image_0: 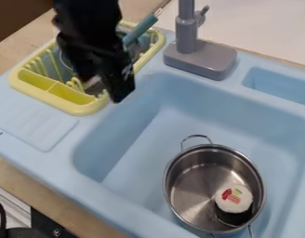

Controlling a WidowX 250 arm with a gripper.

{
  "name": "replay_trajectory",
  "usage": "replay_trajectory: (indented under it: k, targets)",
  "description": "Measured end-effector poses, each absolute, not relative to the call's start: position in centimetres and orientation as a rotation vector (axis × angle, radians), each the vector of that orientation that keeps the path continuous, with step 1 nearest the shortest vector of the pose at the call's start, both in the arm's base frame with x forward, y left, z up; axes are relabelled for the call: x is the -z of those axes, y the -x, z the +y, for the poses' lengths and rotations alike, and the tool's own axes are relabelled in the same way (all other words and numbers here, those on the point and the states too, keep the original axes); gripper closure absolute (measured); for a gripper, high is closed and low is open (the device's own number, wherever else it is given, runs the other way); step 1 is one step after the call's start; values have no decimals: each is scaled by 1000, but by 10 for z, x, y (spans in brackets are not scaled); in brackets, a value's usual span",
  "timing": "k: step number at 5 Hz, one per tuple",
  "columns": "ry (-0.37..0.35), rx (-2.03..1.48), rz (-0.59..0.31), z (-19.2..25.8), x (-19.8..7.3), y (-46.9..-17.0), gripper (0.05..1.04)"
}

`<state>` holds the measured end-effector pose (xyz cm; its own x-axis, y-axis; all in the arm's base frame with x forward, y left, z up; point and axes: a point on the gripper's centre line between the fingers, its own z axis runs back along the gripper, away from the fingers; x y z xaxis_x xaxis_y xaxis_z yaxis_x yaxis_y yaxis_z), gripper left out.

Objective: Move the blue object to the upper left basket

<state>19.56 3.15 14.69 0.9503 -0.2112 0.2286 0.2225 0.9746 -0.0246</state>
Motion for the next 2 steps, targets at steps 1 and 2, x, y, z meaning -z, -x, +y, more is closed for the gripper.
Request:
replay_trajectory:
  k: [1,2]
  targets:
    - [13,210,-179,38,-142,-182,84]
    - [-66,192,-107,58,-137,-170,84]
